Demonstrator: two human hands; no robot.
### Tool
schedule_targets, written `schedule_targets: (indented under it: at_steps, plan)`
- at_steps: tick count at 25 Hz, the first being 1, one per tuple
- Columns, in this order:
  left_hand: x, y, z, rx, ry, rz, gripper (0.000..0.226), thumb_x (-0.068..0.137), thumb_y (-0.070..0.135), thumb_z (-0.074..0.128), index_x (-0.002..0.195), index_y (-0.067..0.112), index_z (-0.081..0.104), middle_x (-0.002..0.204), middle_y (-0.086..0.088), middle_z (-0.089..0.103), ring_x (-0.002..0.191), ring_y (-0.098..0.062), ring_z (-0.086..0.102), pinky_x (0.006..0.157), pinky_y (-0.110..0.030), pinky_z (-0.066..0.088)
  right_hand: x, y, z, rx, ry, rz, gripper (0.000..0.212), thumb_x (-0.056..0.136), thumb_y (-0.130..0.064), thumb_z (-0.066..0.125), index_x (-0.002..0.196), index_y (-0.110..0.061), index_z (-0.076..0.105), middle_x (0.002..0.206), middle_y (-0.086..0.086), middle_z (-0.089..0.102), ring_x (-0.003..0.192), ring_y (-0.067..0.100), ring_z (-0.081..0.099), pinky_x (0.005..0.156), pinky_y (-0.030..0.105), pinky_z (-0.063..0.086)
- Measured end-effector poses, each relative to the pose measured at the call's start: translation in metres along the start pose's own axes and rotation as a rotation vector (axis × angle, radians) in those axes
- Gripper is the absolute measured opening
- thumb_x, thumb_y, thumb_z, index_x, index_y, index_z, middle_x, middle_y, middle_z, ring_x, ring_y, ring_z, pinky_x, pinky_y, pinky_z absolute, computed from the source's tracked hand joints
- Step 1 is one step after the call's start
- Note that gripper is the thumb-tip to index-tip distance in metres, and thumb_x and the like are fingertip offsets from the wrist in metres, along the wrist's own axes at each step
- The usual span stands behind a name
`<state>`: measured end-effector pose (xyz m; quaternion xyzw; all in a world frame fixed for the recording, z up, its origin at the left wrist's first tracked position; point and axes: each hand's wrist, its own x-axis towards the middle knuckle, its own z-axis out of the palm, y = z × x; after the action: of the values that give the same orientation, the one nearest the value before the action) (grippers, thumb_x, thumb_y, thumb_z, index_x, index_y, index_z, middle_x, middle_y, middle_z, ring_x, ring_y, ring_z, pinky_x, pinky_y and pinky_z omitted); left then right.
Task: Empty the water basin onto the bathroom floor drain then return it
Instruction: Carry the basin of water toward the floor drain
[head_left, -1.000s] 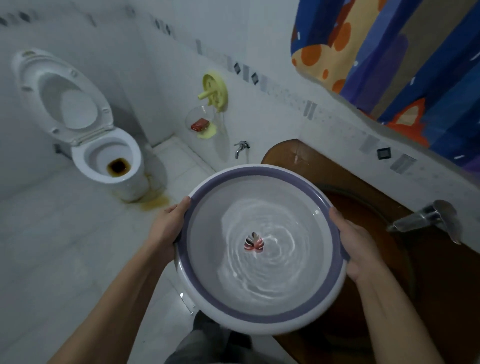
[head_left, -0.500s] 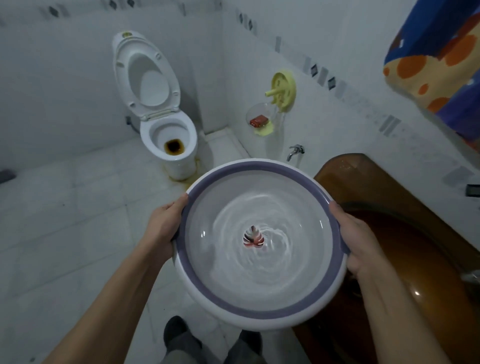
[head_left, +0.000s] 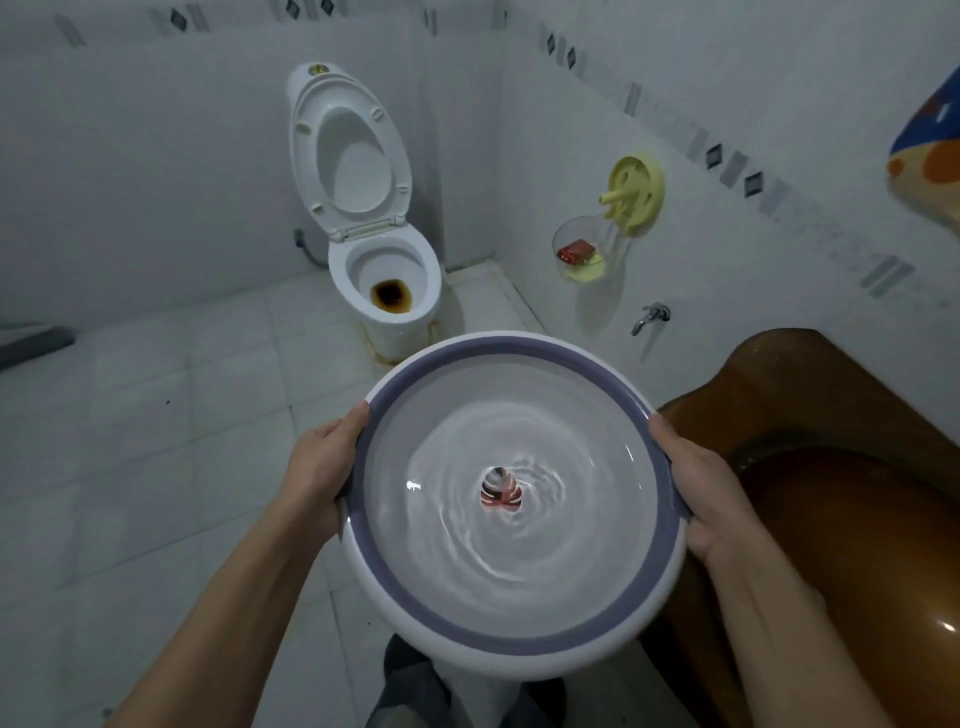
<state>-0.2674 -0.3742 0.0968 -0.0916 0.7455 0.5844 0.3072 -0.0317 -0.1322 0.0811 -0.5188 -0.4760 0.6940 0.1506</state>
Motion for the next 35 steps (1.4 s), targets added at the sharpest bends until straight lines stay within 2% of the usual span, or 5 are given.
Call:
schedule_targets:
  at_steps: [4,15,19,28,35]
  plan:
    - [0.023,0.013,-0.038,0.008,0.002,-0.005,0.034,0.089,0.044,0.062,0.09,0.013,0.075,0.084,-0.011,0.078,0.079,-0.032,0.073,0.065,-0.038,0.058,-0.004,0.005,0.045,0.005,0.021,0.02,0.035,0.09,-0.05,0.064,0.097,-0.02,0.079,0.092,0.01,0.081,0.078,0.03,0.078,0.069,0.04,0.06]
    - [0.057,0.029,-0.108,-0.016,-0.024,0.009,0.034,0.086,0.047,0.064,0.09,0.015,0.076,0.083,-0.009,0.079,0.079,-0.031,0.074,0.067,-0.039,0.058,-0.019,0.007,0.123,0.035,0.006,0.028,0.038,0.088,-0.052,0.066,0.103,-0.019,0.079,0.091,0.009,0.081,0.073,0.028,0.078,0.057,0.034,0.059]
    - [0.062,0.02,-0.119,-0.044,-0.012,0.007,0.031,0.084,0.048,0.065,0.084,0.019,0.077,0.076,-0.004,0.079,0.07,-0.025,0.075,0.057,-0.034,0.056,-0.014,0.007,0.131,0.021,-0.018,0.01,0.039,0.088,-0.051,0.066,0.102,-0.016,0.078,0.089,0.009,0.081,0.071,0.026,0.077,0.055,0.034,0.059]
    - [0.058,-0.019,-0.112,-0.141,0.075,-0.032,0.032,0.084,0.043,0.067,0.086,0.013,0.076,0.073,-0.007,0.079,0.059,-0.023,0.074,0.056,-0.033,0.056,0.003,0.006,0.131,-0.091,-0.099,0.029,0.038,0.092,-0.048,0.061,0.104,-0.015,0.077,0.096,0.015,0.08,0.09,0.037,0.074,0.075,0.046,0.061]
    - [0.084,-0.055,-0.097,-0.139,0.089,-0.074,0.036,0.084,0.047,0.066,0.091,0.014,0.077,0.084,-0.009,0.08,0.076,-0.029,0.076,0.066,-0.039,0.057,0.036,0.029,0.128,-0.128,-0.092,0.057,0.034,0.094,-0.047,0.059,0.098,-0.018,0.078,0.091,0.013,0.08,0.086,0.035,0.075,0.078,0.046,0.061]
